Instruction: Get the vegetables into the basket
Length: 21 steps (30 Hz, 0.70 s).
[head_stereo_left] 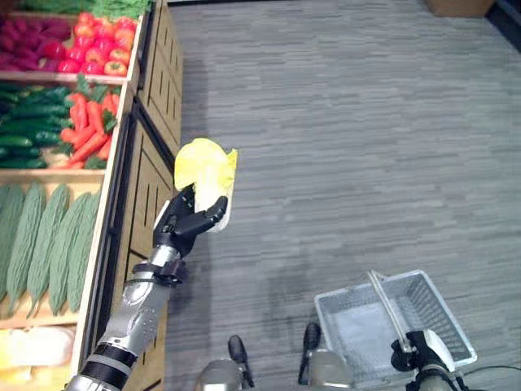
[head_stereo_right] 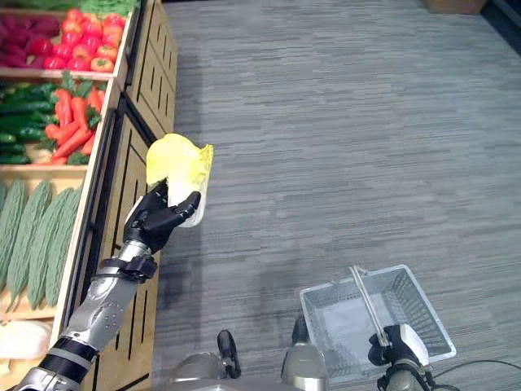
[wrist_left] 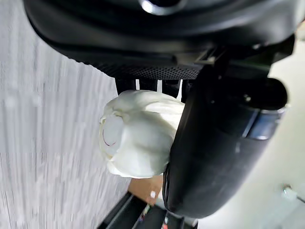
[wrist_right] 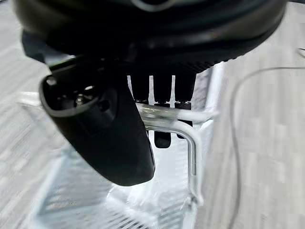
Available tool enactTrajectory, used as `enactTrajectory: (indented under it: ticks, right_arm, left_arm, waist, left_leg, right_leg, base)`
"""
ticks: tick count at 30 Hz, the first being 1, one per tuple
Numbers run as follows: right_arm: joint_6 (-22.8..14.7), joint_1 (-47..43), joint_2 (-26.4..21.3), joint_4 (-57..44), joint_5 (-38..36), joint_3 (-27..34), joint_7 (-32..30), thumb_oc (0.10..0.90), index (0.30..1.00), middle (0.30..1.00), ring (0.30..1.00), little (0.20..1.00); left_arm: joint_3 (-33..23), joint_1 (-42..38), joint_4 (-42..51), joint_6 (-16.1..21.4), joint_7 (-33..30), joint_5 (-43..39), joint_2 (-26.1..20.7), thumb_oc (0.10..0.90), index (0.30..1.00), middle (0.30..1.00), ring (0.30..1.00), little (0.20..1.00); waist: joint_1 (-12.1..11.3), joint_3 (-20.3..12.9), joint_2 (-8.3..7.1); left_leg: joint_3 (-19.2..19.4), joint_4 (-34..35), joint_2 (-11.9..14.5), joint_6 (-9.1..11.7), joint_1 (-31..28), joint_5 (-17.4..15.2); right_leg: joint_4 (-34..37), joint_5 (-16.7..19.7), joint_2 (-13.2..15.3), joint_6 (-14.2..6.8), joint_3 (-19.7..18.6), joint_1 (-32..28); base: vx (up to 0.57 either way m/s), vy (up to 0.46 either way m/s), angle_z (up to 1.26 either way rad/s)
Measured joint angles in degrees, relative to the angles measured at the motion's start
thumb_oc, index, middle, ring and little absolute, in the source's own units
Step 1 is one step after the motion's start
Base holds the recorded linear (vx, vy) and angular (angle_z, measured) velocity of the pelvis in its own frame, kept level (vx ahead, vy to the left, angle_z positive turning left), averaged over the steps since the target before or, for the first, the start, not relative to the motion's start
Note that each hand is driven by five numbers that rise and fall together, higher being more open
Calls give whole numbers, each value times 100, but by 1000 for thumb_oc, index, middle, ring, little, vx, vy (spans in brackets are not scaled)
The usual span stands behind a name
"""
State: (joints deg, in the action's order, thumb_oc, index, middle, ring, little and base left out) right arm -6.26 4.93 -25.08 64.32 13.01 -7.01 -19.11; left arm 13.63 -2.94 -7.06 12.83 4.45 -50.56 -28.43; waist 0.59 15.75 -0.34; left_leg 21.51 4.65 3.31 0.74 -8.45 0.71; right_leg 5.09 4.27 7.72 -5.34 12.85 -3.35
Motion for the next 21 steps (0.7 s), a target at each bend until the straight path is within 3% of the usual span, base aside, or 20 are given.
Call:
enactTrajectory:
  ticks: [1, 6, 10, 15, 21]
  right_arm:
    - [-23, 61, -66, 28, 49, -1, 12, 400, 300, 300, 300, 300]
    - [-26, 124, -391, 87, 35, 221, 33, 400, 300, 300, 300, 300]
    - [-10, 181, -865, 114, 42, 218, 171, 400, 300, 300, 300, 300]
    - [41, 200, -1364, -27, 84, 142, 257, 400, 300, 300, 300, 300]
    - [103, 65, -2214, -1174, 348, -310, 355, 400, 300, 300, 300, 300]
  left_arm:
    - [31, 156, 9, -37, 90, 2, 33, 400, 300, 300, 300, 300]
    - [48, 199, 27, -60, 115, -1, 48, 400, 300, 300, 300, 300]
    - [83, 205, 31, -170, 156, 1, -37, 400, 300, 300, 300, 300]
    - [425, 194, 57, -183, 193, 8, -397, 400, 300, 300, 300, 300]
    - [870, 94, 400, -252, 357, 339, -930, 400, 300, 300, 300, 300]
  waist:
    - [35, -205, 13]
    - [19, -311, 81]
    - [17, -362, 162]
    - [34, -382, 188]
    - [59, -383, 184]
  left_leg:
    - [-125, -17, 231, 144, -34, 93]
    - [-261, 36, 506, 388, -11, 216]
    - [-359, 67, 457, 473, 33, 183]
    - [-351, 68, 405, 426, 42, 181]
    - [-259, 40, 319, 332, 78, 244]
  right_leg:
    - [-3, -4, -215, 17, -58, -20]
    - [1, -113, -491, 189, -29, -72]
    - [28, -149, -443, 168, -13, -71]
    - [27, -110, -395, 123, -49, -51]
    - [-2, 60, -332, 261, -156, 55]
  base:
    - [49, -326, -31]
    - [17, -166, 11]
    - [17, -36, 8]
    - [8, 6, -2]
    - [-2, 32, -8]
